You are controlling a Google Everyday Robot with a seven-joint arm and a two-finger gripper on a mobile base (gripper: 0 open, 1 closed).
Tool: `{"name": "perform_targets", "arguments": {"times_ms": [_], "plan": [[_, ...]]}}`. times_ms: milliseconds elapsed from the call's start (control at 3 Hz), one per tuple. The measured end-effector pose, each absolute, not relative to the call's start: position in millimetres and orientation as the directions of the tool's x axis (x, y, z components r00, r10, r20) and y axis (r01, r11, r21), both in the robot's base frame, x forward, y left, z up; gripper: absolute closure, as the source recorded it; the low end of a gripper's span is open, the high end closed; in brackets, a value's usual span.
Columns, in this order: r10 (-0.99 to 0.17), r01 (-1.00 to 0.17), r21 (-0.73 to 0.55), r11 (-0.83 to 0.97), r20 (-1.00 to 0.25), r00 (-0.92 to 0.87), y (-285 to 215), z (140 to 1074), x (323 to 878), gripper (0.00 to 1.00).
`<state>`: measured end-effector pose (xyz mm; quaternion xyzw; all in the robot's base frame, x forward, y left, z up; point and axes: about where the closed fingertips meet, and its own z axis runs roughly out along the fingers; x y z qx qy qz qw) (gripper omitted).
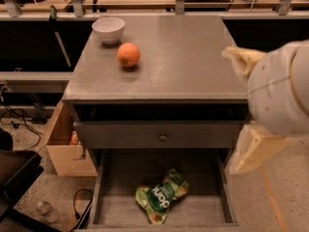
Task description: Pick green rice chip bag from middle drawer and place on counter
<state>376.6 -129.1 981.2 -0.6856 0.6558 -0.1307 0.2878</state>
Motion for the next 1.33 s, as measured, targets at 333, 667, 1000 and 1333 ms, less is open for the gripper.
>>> {"name": "perform_targets", "arguments": {"times_ms": [333, 667, 1000, 1333], "plan": [[-0.977, -0.84, -0.54, -0.06, -0.142, 0.161, -134.1, 943.9, 367.4, 0.0], [-0.976, -0.826, -0.559, -0.066, -0.136, 0.169, -129.0, 955.0, 365.9, 0.0], [-0.976, -0.844, -0.527, -0.096, -0.119, 0.185, -109.0, 912.8, 378.1, 0.0], [-0.976, -0.882, -0.452, -0.133, -0.096, 0.197, -97.8, 840.7, 391.3, 0.0]]}}
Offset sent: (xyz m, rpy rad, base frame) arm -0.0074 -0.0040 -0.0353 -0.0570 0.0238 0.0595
